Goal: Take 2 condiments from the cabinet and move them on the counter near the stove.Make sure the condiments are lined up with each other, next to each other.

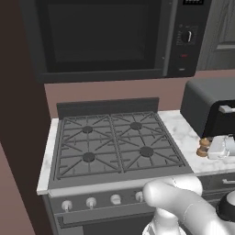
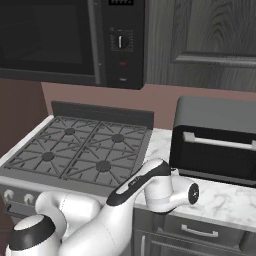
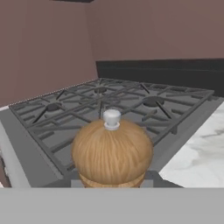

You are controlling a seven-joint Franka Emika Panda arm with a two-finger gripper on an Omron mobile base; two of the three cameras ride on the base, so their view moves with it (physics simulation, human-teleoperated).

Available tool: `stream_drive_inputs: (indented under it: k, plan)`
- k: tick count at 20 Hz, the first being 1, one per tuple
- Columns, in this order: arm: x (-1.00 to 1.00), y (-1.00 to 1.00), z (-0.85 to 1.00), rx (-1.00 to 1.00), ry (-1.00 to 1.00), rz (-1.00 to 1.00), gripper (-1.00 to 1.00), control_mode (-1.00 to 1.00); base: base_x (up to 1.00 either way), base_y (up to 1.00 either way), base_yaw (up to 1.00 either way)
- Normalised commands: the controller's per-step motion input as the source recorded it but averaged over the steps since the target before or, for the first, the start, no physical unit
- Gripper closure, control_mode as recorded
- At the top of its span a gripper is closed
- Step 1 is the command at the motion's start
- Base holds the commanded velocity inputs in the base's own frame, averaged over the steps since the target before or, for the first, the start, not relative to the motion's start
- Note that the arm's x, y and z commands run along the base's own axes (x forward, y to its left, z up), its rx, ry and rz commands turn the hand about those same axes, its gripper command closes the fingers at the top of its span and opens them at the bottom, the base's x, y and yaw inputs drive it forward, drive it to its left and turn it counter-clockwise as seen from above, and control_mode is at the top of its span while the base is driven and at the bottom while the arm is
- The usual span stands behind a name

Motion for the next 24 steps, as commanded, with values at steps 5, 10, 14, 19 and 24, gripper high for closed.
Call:
stream_drive_inputs:
  k: [5, 10, 14, 19, 24]
  plan:
    - [0.14, -0.12, -0.19, 0.0, 0.0, 0.0, 1.0, -1.0, 0.0, 0.0, 0.0]
    - [0.21, -0.13, -0.13, 0.0, 0.0, 0.0, 1.0, -1.0, 0.0, 0.0, 0.0]
    - [0.11, -0.08, -0.16, 0.0, 0.0, 0.0, 1.0, -1.0, 0.0, 0.0, 0.0]
    - [0.02, -0.01, -0.19, 0.0, -0.06, 0.0, 1.0, -1.0, 0.0, 0.0, 0.0]
    - [0.0, 0.0, -0.17, 0.0, -0.09, 0.0, 1.0, -1.0, 0.0, 0.0, 0.0]
